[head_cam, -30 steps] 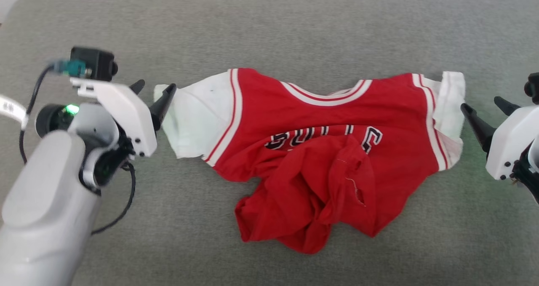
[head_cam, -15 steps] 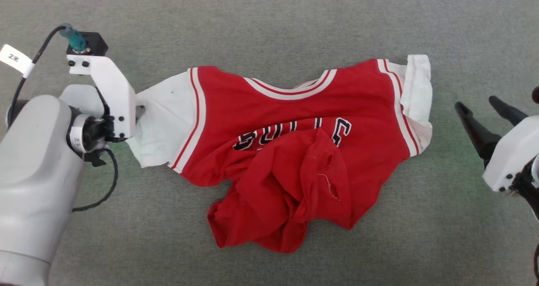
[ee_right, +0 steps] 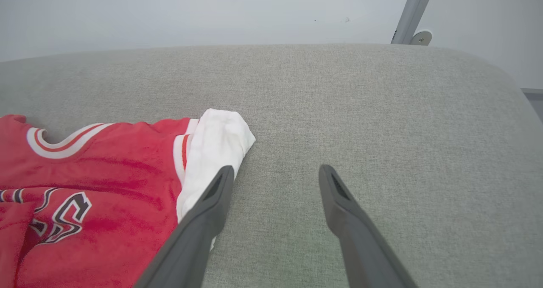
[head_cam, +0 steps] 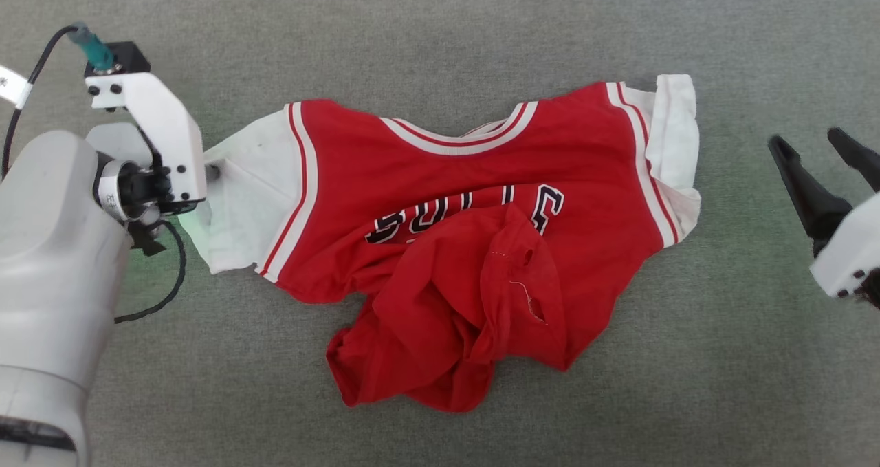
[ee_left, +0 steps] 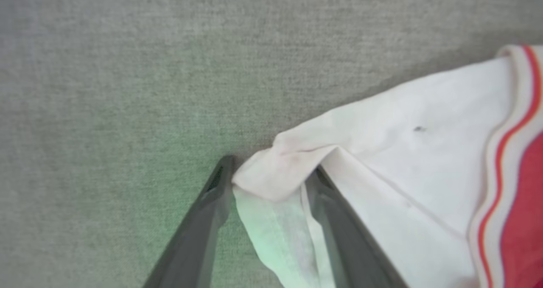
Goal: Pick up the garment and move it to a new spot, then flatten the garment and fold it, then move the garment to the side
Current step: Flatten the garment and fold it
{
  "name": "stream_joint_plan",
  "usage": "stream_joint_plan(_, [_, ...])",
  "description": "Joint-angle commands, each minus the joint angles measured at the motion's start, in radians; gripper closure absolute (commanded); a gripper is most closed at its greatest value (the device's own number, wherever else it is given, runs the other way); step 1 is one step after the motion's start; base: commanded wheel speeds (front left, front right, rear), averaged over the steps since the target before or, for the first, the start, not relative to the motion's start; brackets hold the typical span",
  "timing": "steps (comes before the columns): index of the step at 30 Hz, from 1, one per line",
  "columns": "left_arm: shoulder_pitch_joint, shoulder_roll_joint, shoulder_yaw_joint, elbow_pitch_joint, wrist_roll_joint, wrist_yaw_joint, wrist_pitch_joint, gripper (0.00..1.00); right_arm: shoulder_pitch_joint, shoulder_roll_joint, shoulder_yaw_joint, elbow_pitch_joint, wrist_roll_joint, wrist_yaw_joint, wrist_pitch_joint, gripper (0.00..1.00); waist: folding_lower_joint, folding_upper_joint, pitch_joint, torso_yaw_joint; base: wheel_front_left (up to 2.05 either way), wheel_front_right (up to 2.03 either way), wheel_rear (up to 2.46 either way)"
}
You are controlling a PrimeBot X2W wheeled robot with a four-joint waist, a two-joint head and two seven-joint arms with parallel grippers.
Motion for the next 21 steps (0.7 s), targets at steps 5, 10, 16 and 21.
stream_joint_plan(5, [0.013,-0.056,-0.015,0.059,-0.020,-0.033,-0.038,1.00,-0.079,-0.014,0.040,0.048,0.005,-0.001,-0.046,0.00,0.0000,-0.0001,0.024,0.021,0.00,0.00,0.00])
stream_joint_plan(10, [-0.019,-0.092,-0.025,0.094,-0.019,-0.051,-0.072,1.00,-0.166,-0.032,0.099,0.172,0.031,0.000,-0.023,0.00,0.0000,-0.0001,0.044,0.053,0.00,0.00,0.00])
stream_joint_plan(16, [-0.055,-0.133,-0.031,0.131,-0.021,-0.066,-0.105,1.00,-0.276,-0.050,0.187,0.343,0.077,0.000,0.068,0.00,0.0000,-0.0001,0.066,0.089,0.00,0.00,0.00])
stream_joint_plan(21, [-0.082,-0.166,-0.041,0.155,-0.024,-0.083,-0.128,1.00,-0.350,-0.053,0.260,0.496,0.102,0.000,0.145,0.00,0.0000,-0.0001,0.079,0.113,0.00,0.00,0.00])
